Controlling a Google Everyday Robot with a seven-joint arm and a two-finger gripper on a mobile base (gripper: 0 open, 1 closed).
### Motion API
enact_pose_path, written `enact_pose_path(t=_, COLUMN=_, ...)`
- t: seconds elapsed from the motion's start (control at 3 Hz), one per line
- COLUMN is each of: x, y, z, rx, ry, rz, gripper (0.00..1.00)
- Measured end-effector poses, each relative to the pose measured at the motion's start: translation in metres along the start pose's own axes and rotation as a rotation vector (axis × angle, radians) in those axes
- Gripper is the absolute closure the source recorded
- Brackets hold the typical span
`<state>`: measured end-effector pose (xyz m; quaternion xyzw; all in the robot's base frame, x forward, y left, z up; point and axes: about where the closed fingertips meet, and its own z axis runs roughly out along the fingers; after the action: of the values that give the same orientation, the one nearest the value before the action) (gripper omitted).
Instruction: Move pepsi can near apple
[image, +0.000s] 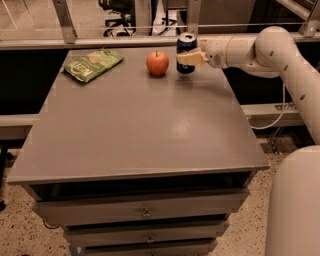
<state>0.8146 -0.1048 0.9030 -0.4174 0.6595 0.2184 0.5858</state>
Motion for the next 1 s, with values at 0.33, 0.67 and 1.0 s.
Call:
enact_pose_path(t=0.33, x=0.0026, y=0.0016, z=0.0093, rx=-0.013, ry=-0.017, rz=0.021, gripper=0.36)
enact_pose_path(t=0.67, x=0.0058, y=0.0048, z=0.0174, rx=-0.029, ry=-0.021, rz=0.036, gripper=0.04)
enact_pose_path(t=1.0, x=0.0066, y=0.0059, z=0.0192, rx=-0.034, ry=-0.022, rz=0.039, gripper=0.0)
